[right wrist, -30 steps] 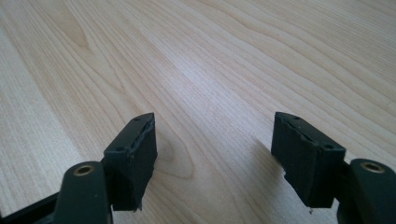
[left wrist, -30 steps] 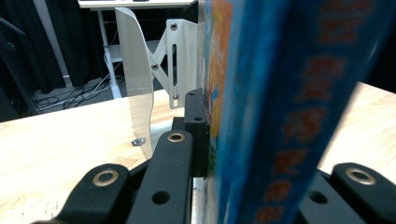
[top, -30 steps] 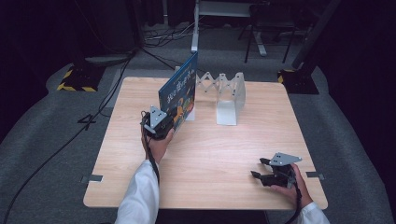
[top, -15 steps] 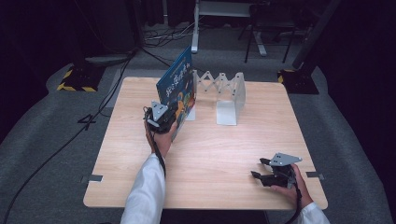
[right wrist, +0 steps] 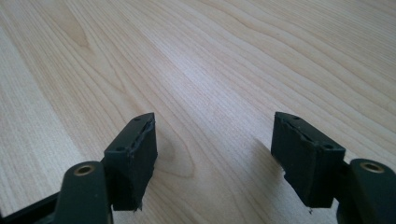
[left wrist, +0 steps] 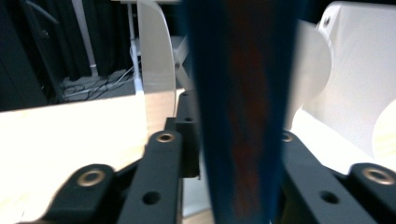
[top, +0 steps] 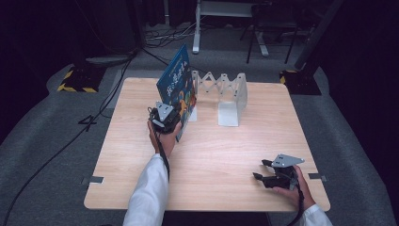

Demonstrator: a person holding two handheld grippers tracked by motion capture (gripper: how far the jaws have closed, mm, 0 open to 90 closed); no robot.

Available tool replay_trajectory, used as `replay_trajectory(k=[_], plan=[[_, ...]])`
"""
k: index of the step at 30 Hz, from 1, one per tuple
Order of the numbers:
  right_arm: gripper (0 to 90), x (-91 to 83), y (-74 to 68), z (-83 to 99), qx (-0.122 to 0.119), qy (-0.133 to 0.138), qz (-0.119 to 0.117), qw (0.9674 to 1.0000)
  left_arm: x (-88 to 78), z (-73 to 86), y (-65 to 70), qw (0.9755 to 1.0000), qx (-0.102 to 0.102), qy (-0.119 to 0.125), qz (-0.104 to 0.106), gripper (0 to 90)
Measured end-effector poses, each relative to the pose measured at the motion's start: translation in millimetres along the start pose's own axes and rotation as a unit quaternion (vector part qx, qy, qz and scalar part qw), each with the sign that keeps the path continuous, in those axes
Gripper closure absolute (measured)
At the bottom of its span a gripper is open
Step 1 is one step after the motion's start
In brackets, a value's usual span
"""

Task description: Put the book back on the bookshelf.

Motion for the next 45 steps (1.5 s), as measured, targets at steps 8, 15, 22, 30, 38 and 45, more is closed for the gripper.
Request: replay_trajectory(k=[8, 15, 22, 30, 38, 45], plan=[[33.9, -0.7, -0.5, 0.2, -0.003, 0.002, -0.001, 1.0, -10.0, 18.9, 8.5, 0.9996, 0.013, -0.017, 0.02, 63.4], [34.0, -0.7, -0.6, 0.5, 0.0, 0.002, -0.003, 1.0, -12.9, 24.8, 10.6, 0.9987, 0.037, -0.031, 0.016, 60.6], [33.7, -0.5, -0.2, 0.6, 0.003, 0.001, -0.004, 1.0, -11.6, 29.4, 11.5, 0.9979, 0.053, -0.035, 0.011, 59.8], [33.0, -0.5, 0.0, 0.6, 0.003, 0.001, -0.003, 1.0, -11.7, 36.6, 12.8, 0.9963, 0.068, -0.045, 0.025, 56.5], [31.5, 0.0, 0.7, 0.7, 0.006, -0.001, -0.004, 1.0, -27.6, 25.8, 7.4, 0.9957, 0.074, -0.041, 0.038, 57.1], [30.6, 0.7, 1.1, 0.3, 0.01, -0.001, -0.004, 0.9999, -41.0, 12.8, 1.3, 0.9954, 0.081, -0.033, 0.038, 56.5]])
Point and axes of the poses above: each handheld gripper's, and its own axes: x roughly forward along the jaws, z roughly out of its underside, y roughly to its right, the point moved 9 cm from there along x, roughly forward along the jaws, and after that the axes turned 5 degrees about -x, right-handed, at the moved point
